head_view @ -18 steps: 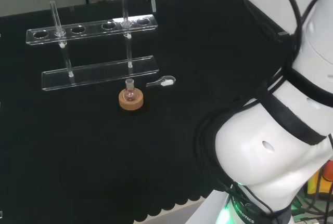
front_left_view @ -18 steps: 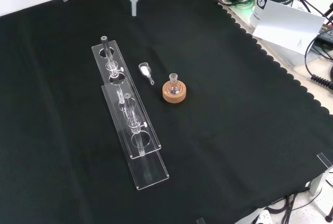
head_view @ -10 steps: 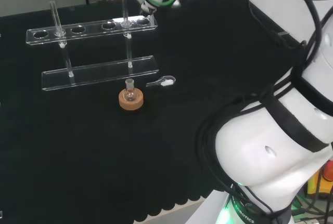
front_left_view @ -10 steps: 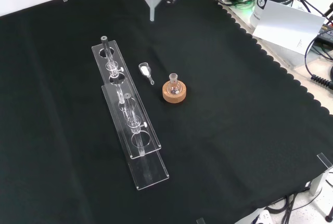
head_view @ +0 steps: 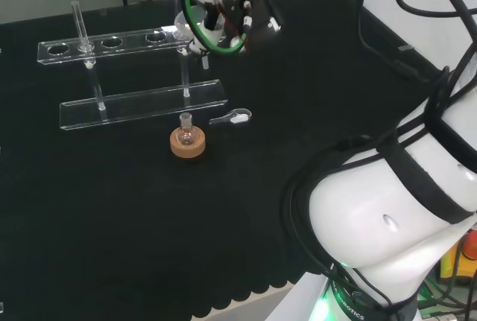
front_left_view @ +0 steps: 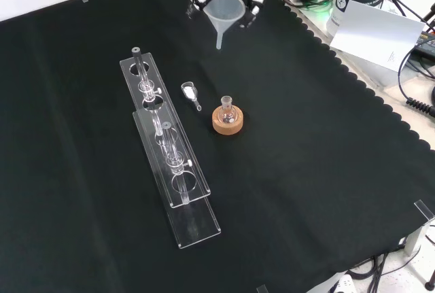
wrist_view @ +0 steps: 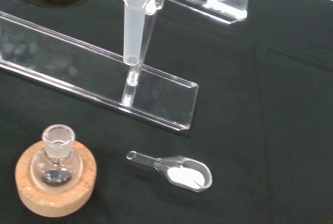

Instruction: Place the funnel on the round-bottom flask.

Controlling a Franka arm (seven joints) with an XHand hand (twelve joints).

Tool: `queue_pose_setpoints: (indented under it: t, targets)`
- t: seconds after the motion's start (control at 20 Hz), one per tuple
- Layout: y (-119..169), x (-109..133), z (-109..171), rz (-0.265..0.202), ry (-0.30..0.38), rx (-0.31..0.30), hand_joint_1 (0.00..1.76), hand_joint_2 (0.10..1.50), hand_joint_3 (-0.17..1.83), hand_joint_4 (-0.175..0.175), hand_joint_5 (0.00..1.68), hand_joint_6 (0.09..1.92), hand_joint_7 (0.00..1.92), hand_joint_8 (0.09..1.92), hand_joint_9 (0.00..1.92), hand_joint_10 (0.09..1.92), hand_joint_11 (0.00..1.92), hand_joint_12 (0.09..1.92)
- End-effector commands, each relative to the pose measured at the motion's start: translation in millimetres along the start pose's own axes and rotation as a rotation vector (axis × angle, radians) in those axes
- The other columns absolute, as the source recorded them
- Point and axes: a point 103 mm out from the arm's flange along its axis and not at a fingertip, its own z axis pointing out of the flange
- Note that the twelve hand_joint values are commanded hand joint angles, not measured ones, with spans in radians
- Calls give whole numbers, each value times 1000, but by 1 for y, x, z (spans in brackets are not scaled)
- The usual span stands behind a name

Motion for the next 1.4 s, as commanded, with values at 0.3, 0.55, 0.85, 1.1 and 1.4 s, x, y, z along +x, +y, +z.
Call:
queue_pose_setpoints:
  t: [0.3, 0.55, 0.85, 1.1, 1.4]
  targets:
    - [10, 29, 33, -35, 14, 38, 768, 683, 501, -64, 484, 150, 490, 928, 799, 747, 280, 1336]
    - [12, 38, 47, -57, 24, 36, 774, 681, 506, -65, 488, 155, 490, 926, 800, 746, 286, 1336]
    - [13, 46, 57, -70, 27, 25, 776, 677, 513, -66, 489, 159, 490, 924, 799, 746, 302, 1334]
    - [15, 51, 64, -89, 33, 35, 777, 675, 519, -66, 487, 161, 489, 923, 793, 745, 307, 1331]
    - [22, 58, 69, -104, 31, 41, 777, 673, 524, -66, 485, 164, 489, 922, 786, 746, 314, 1329]
